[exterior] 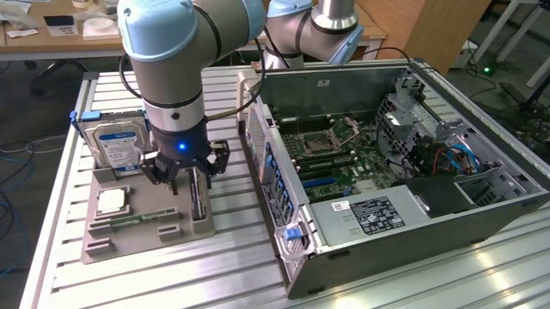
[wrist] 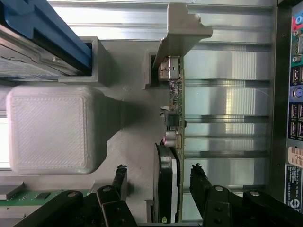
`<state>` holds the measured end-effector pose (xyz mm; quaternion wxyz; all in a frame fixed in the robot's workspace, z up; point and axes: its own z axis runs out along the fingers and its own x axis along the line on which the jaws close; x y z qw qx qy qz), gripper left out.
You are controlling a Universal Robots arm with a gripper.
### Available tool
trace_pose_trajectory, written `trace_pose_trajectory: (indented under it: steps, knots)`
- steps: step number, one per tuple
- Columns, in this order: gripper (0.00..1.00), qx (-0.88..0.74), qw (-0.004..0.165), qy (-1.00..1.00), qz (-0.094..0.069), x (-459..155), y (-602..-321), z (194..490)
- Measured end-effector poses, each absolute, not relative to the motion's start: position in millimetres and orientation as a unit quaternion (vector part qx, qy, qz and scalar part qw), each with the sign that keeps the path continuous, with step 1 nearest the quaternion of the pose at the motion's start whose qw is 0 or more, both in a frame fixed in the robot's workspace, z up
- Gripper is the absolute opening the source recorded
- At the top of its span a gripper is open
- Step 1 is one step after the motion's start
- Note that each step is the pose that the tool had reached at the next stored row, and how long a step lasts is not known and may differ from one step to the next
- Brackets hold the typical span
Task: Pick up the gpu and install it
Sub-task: 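Pick up the gpu and move the gpu toward the slot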
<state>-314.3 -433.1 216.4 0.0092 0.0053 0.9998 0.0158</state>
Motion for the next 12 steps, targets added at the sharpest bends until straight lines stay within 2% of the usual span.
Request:
trace_pose_trajectory:
  steps: [12]
  knots:
    - [0.65,0.005,0.009,1.000,0.016,-311.8,-433.1,211.9]
